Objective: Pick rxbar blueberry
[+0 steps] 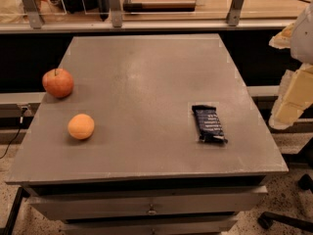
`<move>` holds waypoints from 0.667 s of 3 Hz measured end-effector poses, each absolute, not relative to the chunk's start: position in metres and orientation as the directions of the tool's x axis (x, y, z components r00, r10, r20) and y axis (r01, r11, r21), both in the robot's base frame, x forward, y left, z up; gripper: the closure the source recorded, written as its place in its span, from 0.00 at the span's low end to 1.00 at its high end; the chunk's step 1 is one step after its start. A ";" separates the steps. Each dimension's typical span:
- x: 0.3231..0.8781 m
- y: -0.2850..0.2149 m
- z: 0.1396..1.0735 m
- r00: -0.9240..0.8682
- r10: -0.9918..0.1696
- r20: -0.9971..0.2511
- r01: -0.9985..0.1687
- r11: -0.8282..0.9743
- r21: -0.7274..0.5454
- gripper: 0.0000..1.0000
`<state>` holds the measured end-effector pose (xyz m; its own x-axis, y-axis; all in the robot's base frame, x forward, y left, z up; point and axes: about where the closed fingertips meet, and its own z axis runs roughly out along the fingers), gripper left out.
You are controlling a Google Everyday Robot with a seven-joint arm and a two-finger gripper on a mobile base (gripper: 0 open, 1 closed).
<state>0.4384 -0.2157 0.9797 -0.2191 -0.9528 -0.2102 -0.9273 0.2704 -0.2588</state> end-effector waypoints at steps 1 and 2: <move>0.438 -0.216 0.980 -0.219 -0.953 -0.210 -0.927 0.270 -0.259 0.00; 0.442 -0.213 0.979 -0.223 -0.946 -0.234 -0.926 0.280 -0.252 0.00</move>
Offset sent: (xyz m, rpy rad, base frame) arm 0.0087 0.0049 -0.0064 0.0581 0.0225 -0.0082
